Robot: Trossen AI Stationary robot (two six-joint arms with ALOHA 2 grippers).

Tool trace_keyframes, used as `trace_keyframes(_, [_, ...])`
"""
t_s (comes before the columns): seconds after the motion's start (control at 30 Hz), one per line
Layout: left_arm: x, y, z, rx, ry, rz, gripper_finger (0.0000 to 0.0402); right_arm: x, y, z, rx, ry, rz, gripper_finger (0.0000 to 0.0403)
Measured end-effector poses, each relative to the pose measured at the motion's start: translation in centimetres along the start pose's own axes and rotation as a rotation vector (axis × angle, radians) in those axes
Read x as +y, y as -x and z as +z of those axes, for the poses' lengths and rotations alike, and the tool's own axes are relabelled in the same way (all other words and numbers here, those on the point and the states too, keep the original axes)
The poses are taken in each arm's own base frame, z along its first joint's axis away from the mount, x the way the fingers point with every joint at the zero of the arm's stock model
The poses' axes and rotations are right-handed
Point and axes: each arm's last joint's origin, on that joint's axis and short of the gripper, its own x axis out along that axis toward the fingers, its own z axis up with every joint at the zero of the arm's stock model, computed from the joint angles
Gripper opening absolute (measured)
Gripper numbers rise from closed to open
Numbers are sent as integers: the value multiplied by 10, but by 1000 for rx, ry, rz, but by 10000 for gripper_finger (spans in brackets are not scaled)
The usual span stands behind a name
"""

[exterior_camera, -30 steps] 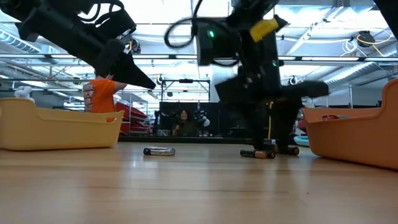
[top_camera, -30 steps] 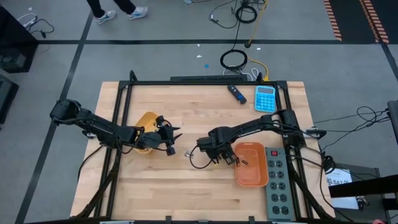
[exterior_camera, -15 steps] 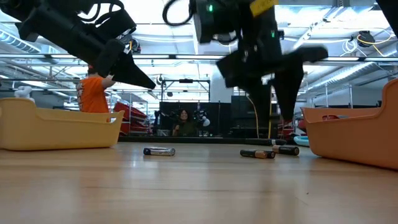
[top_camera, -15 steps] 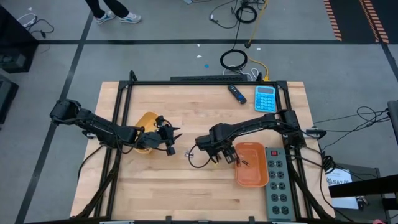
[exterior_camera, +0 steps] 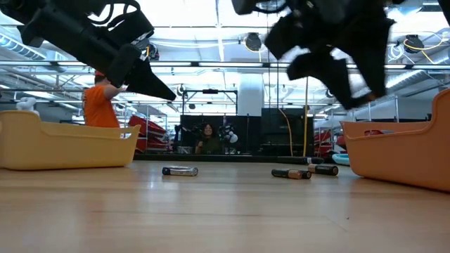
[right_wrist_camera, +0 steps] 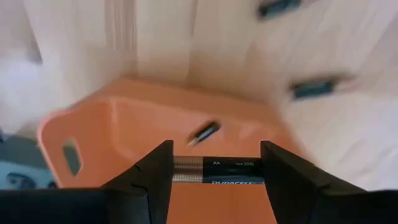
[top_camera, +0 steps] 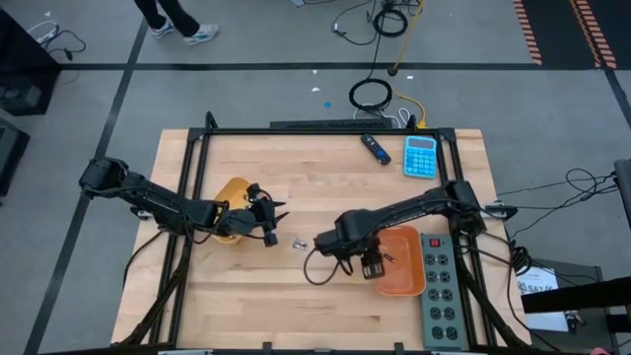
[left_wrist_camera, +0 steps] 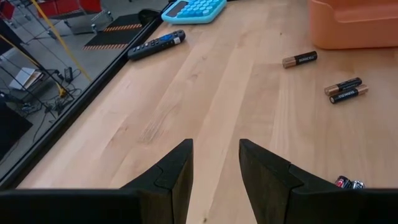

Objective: Sort batteries
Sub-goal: Put the black battery into the orange bin

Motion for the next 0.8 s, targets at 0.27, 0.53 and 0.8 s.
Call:
trace_keyframes(0.27, [-3, 2, 1, -12, 1, -18, 138, 1, -26, -10, 126, -155, -124, 245])
trace_keyframes(0.53, [-3, 2, 1, -12, 1, -18, 138, 1, -29, -11, 140, -173, -118, 350])
trace_keyframes(0.8, [-3, 2, 1, -12, 0, -17, 138, 0, -10, -8, 64, -152, -105, 341])
